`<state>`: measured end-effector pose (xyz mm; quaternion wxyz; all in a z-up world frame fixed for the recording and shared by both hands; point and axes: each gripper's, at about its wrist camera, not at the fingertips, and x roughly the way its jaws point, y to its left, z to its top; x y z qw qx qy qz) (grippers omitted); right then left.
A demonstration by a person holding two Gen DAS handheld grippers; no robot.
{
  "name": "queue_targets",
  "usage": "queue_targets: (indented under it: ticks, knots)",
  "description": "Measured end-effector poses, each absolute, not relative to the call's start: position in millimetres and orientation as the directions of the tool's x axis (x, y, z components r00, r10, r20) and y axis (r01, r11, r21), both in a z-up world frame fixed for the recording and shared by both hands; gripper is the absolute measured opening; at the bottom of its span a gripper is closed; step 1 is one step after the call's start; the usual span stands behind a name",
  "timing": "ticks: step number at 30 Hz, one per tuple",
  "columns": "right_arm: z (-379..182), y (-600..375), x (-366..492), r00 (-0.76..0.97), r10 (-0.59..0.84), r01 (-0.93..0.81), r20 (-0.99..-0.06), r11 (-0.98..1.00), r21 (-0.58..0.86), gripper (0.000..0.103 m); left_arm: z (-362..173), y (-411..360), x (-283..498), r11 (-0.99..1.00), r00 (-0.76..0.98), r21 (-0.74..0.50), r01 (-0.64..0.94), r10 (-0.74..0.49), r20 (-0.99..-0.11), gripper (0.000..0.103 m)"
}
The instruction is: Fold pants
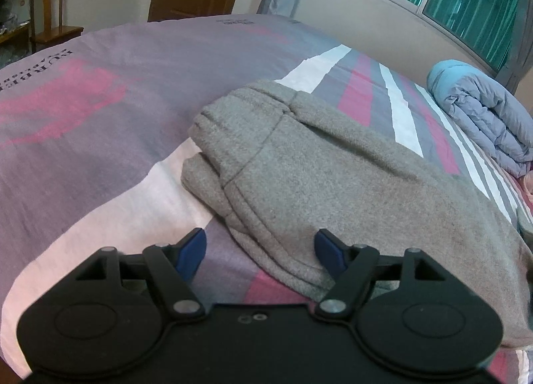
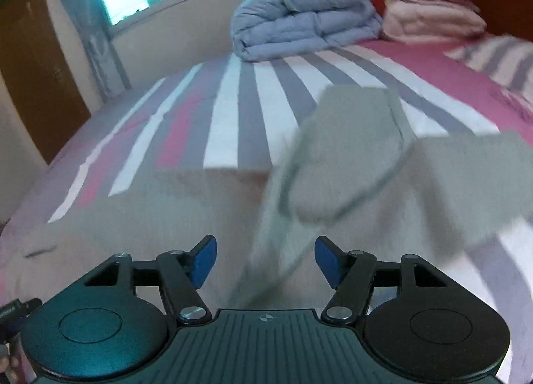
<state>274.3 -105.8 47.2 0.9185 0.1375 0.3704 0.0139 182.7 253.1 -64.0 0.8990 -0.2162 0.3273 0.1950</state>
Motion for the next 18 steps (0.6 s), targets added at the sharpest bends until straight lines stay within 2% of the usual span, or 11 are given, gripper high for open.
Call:
queue_targets:
  ticks: [4, 9, 10, 11, 12, 14, 16, 18]
  knots:
    - [55, -98, 316, 0.726, 0.064, 0.055, -0.685, 0.987, 0.151, 0.063, -65, 256, 182, 0.835, 0.715, -0.266, -0.482, 0.199, -0.67, 0.067]
    - [24, -105, 391, 0.616, -0.033, 0.064, -0.787, 0.998, 0.009, 0.061, -64, 258, 183, 0.838, 0.715, -0.267, -0.476, 0.191, -0.673, 0.067]
    - [14, -115, 398, 0.607, -0.027, 0.062, -0.794, 0.998, 0.013, 0.051, -64, 258, 183, 0.838, 0.714, -0.267, -0.476, 0.191, -0.674, 0.067]
    - [12, -125, 402, 0.596, -0.009, 0.068, -0.803, 0.997, 0.039, 0.008, -64, 257, 183, 0.837, 0.713, -0.268, -0.478, 0.191, -0.675, 0.067]
    - [11, -141, 403, 0.585, 0.039, 0.091, -0.81, 0.989, 0.113, 0.003, -63, 257, 183, 0.836, 0.712, -0.267, -0.479, 0.192, -0.676, 0.067]
    - [31, -174, 381, 0.679, 0.089, 0.142, -0.729, 0.958, 0.249, 0.003, -63, 256, 184, 0.837, 0.71, -0.261, -0.481, 0.197, -0.676, 0.068]
    - [47, -195, 334, 0.799, 0.112, 0.133, -0.59, 0.925, 0.356, 0.003, -63, 254, 184, 0.838, 0.707, -0.254, -0.482, 0.202, -0.678, 0.069]
    - [36, -210, 281, 0.87, 0.14, 0.109, -0.472, 0.88, 0.461, 0.003, -63, 253, 185, 0.842, 0.704, -0.243, -0.482, 0.208, -0.679, 0.069]
